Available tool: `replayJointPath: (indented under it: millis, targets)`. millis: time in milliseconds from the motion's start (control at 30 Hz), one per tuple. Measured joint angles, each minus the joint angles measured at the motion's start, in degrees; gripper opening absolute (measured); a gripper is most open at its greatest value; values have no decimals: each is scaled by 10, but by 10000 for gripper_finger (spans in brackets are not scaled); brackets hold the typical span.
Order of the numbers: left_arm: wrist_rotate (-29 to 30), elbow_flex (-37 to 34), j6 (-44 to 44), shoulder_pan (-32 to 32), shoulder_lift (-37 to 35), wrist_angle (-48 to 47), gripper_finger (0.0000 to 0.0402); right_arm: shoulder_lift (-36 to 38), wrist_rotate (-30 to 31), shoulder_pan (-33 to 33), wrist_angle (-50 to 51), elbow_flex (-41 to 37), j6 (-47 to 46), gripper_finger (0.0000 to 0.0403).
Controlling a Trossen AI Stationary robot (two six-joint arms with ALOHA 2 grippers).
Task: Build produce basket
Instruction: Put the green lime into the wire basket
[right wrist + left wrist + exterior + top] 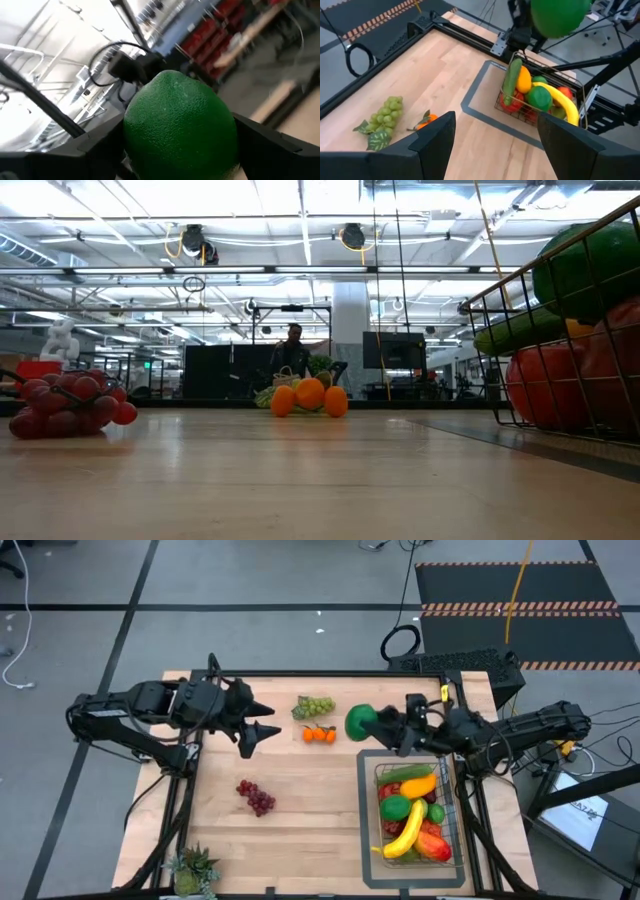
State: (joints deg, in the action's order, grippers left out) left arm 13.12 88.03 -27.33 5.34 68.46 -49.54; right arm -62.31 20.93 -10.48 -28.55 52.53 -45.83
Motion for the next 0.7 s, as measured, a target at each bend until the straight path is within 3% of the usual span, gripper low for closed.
replayJointPath:
  millis: [333,700]
  targets:
    - [-13,0,-13,17,0,-6,275,0,-2,0,106,0,-228,316]
    - [-13,0,-17,25,0,-38,275,0,-32,-11,105,0,-253,316]
